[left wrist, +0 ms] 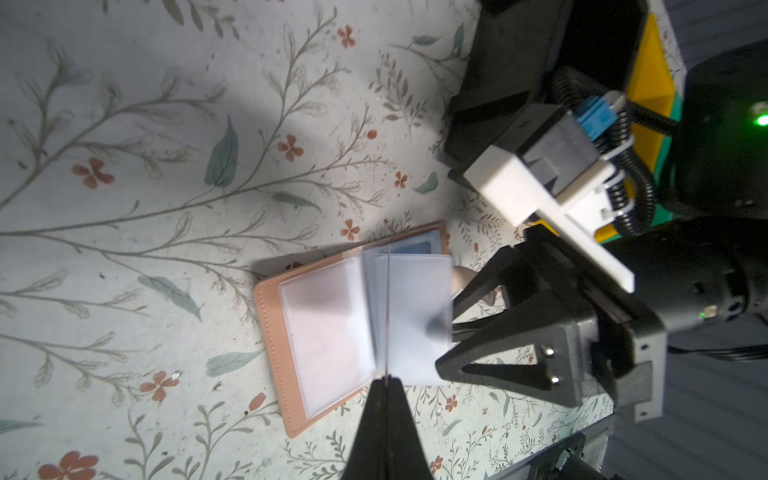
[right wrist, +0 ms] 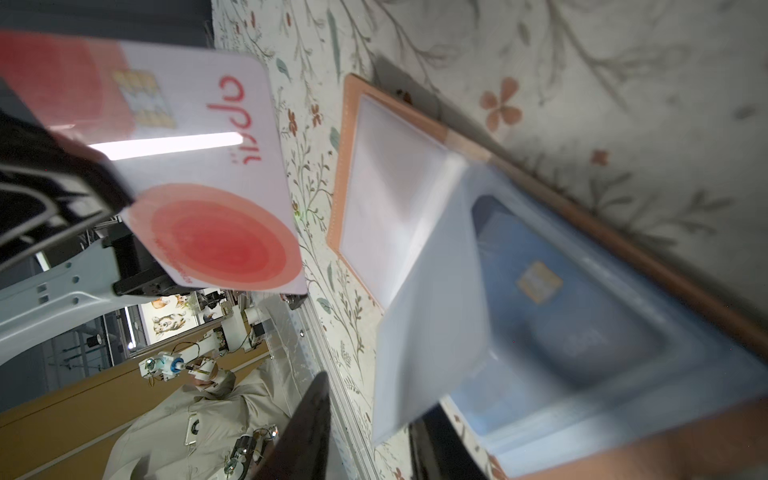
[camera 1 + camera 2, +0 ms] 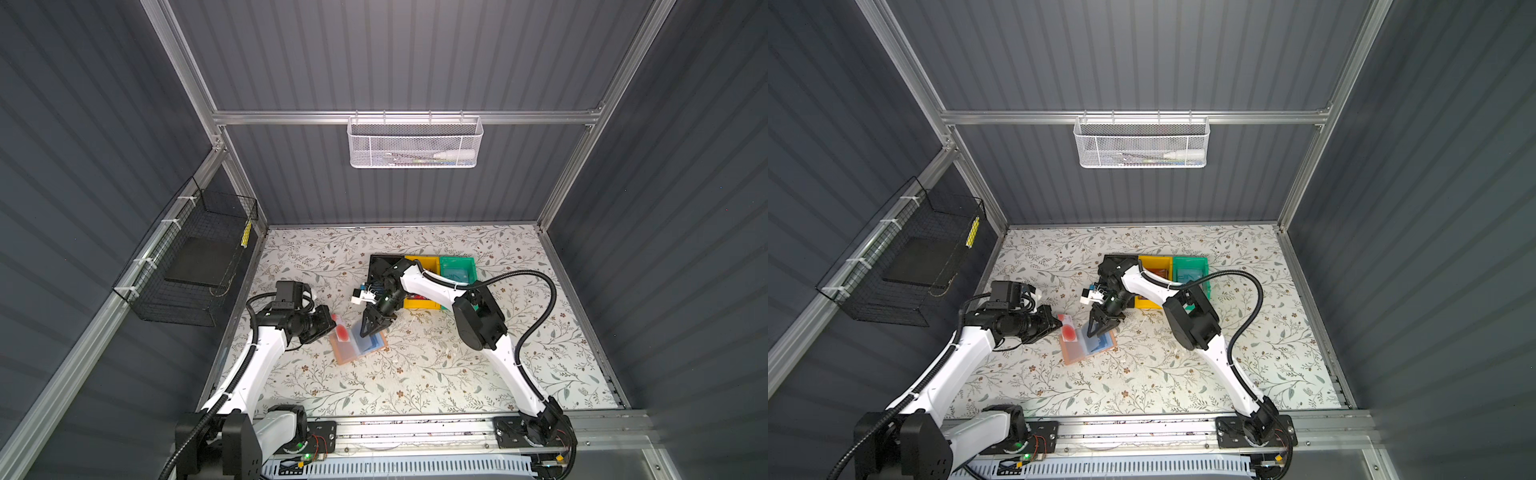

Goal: Take the credit cards out of the card holder
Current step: Flip over the card slot in the card holder.

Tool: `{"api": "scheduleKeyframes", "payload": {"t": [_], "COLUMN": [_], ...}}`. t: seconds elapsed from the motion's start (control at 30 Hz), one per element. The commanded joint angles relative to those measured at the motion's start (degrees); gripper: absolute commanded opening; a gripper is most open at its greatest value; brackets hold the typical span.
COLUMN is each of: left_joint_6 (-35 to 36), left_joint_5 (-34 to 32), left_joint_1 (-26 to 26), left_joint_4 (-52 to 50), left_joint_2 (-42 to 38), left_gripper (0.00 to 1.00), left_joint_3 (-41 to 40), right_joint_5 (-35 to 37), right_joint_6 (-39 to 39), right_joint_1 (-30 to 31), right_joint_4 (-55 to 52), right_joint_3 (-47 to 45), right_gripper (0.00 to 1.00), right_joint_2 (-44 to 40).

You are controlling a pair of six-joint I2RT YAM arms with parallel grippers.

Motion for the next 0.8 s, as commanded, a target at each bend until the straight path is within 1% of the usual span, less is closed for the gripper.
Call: {"api": "scheduleKeyframes", "payload": {"t": [0.0, 0.2, 0.37, 0.47, 0.6, 0.77], "left_joint_6": [-0.77, -1.17, -1.10, -1.12, -1.89, -1.93], "left_joint_5": [0.69, 0.16, -2.97, -3.34, -2.53, -1.94], "left_joint_1": [0.34, 0.58, 1.04, 1.22, 1.31, 1.40], "left_joint_4": [-2.47, -3.82, -7.56, -8.82, -7.82, -7.39], "left_joint_2": [-1.26, -2.89, -5.58, -6.26, -6.75, -6.41], "left_gripper": [0.00, 0.00, 0.00, 0.00, 0.00, 0.00], "left_joint_3": [2.31, 3.84, 7.09, 8.77, 9.15, 9.72], "right_joint_5": [-2.66, -2.86, -3.88, -4.97, -6.51, -5.30], "right_joint_6": [-2.18, -2.27, -3.49, -4.57, -6.58, -5.33], "right_joint_1": [0.85, 1.33, 2.11, 2.51, 3.12, 3.66], "right_joint_4": [-2.81, -2.82, -3.29, -3.88, -3.91, 2.47], "right_joint_3": [2.25, 2.34, 2.60, 3.19, 3.37, 0.03], "right_gripper": [0.34, 0.34, 0.34, 0.34, 0.40, 0.42], "right_joint_2": [1.84, 2.18, 2.33, 2.54, 1.87, -0.92]}}
